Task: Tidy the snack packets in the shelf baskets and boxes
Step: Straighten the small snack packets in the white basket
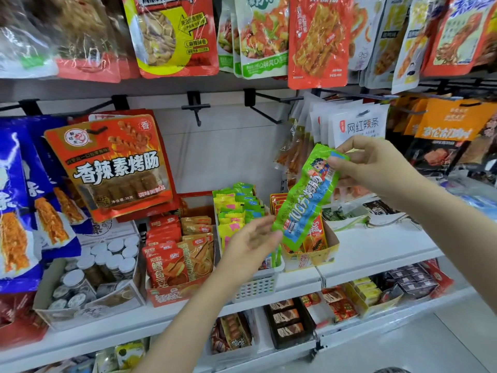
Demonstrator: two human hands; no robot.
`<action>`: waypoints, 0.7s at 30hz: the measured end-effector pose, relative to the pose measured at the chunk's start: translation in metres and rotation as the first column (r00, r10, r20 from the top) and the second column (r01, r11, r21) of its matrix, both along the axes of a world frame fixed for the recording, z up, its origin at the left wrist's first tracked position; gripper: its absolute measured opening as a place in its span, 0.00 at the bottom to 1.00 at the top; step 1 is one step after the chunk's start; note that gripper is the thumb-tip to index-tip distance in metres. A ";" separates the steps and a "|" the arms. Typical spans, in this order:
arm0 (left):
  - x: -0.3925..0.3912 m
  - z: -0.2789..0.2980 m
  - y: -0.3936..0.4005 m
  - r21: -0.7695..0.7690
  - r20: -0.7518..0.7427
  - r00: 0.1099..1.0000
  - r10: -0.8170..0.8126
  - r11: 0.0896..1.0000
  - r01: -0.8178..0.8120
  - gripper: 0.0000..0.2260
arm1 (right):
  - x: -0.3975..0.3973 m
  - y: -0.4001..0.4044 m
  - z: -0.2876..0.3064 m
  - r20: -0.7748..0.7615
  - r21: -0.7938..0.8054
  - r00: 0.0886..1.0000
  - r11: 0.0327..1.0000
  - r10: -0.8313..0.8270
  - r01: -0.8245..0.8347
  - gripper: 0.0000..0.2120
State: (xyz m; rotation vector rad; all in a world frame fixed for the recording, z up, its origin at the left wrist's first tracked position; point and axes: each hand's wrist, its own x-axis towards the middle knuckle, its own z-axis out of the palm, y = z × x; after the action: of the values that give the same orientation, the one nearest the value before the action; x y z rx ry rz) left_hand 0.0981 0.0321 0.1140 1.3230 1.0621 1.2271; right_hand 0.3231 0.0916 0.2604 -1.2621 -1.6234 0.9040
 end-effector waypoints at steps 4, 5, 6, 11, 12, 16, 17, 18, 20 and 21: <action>0.012 0.001 -0.012 -0.157 0.312 0.949 0.048 0.988 0.002 0.15 | 0.000 -0.004 -0.004 -0.036 -0.040 0.999 0.999 -0.014 0.013 0.07; 0.012 0.002 -0.014 -0.182 0.350 0.935 0.054 0.983 0.012 0.13 | 0.001 -0.004 -0.005 -0.043 -0.048 0.999 0.999 -0.024 0.022 0.06; 0.012 0.004 -0.016 -0.204 0.378 0.924 0.056 0.979 0.024 0.13 | 0.001 -0.005 -0.005 -0.044 -0.056 0.999 0.998 -0.032 0.030 0.07; 0.012 0.012 -0.019 -0.267 0.466 0.882 0.064 0.961 0.071 0.13 | 0.003 -0.004 -0.010 -0.084 -0.093 0.996 0.996 -0.022 0.014 0.05; 0.012 0.013 -0.020 -0.281 0.506 0.861 0.056 0.954 0.103 0.14 | 0.003 -0.004 -0.011 -0.103 -0.107 0.995 0.994 -0.009 -0.002 0.04; 0.011 0.023 -0.027 -0.283 0.805 0.592 -0.041 0.850 0.444 0.26 | 0.001 -0.003 -0.017 -0.289 -0.131 0.951 0.980 0.106 -0.149 0.02; 0.011 0.026 -0.029 -0.276 0.848 0.528 -0.038 0.819 0.503 0.27 | 0.000 -0.003 -0.019 -0.337 -0.111 0.931 0.977 0.137 -0.184 0.01; 0.013 0.029 -0.030 -0.273 0.871 0.490 -0.030 0.800 0.534 0.26 | -0.001 -0.003 -0.020 -0.378 -0.086 0.911 0.973 0.166 -0.213 0.01; 0.015 0.030 -0.033 -0.236 0.883 0.466 -0.054 0.808 0.540 0.25 | -0.002 -0.002 -0.023 -0.425 -0.047 0.883 0.969 0.201 -0.244 0.04; 0.016 0.029 -0.034 -0.222 0.867 0.493 -0.077 0.825 0.520 0.23 | -0.001 -0.002 -0.024 -0.426 -0.043 0.882 0.969 0.201 -0.241 0.05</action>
State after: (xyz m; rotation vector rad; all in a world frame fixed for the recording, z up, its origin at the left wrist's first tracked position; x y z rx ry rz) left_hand 0.1143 -0.0020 0.1428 0.3743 0.3185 1.0271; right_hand 0.3219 0.0897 0.2366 -0.8714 -1.4047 1.3100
